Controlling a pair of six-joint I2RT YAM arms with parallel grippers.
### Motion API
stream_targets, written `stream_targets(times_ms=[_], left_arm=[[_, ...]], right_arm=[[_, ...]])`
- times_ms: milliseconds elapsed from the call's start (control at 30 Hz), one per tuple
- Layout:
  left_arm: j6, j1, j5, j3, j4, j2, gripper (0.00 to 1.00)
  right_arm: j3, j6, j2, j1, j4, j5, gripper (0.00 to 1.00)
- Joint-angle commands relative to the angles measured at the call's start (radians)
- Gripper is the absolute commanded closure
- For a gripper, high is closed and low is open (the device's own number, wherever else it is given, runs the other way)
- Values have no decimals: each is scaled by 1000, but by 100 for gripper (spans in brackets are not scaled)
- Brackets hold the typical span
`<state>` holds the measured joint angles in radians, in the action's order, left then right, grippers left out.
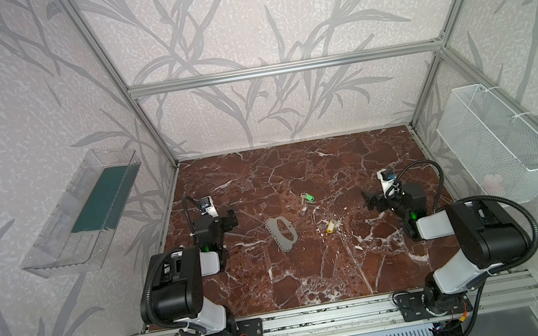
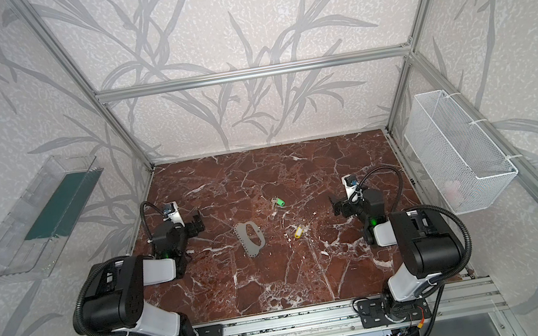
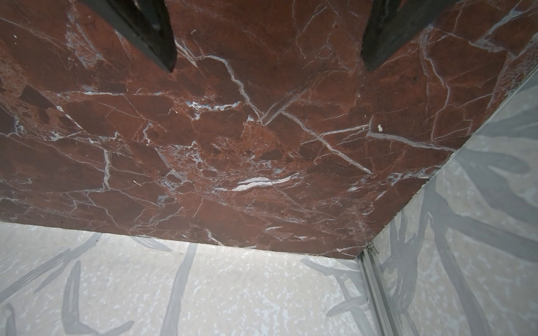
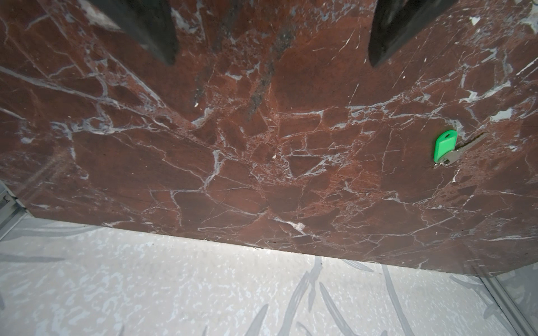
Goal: Put the keys on the keyring
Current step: 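Raise both grippers from the rest pose toward the table center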
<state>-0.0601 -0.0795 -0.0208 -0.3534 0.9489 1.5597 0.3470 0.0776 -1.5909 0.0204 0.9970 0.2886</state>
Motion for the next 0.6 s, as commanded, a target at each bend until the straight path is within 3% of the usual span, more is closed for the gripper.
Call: stream_targets(times_ms=[0, 133, 200, 333, 433, 567], left_arm=[[14, -1, -4, -17, 5, 8, 1], [17, -2, -3, -18, 4, 8, 1], [15, 4, 13, -31, -37, -17, 1], [19, 33, 98, -161, -399, -169, 1], [-104, 44, 141, -291, -648, -257, 1], [-257, 72, 122, -423, -868, -330, 1]], right_arm=[[15, 6, -1, 4, 19, -5, 1], [16, 7, -1, 4, 19, -8, 1], [14, -9, 12, 11, 13, -69, 1], [35, -32, 193, 14, -175, -167, 1], [81, -57, 343, 42, -344, -254, 1], [154, -143, 487, 46, -529, -243, 1]])
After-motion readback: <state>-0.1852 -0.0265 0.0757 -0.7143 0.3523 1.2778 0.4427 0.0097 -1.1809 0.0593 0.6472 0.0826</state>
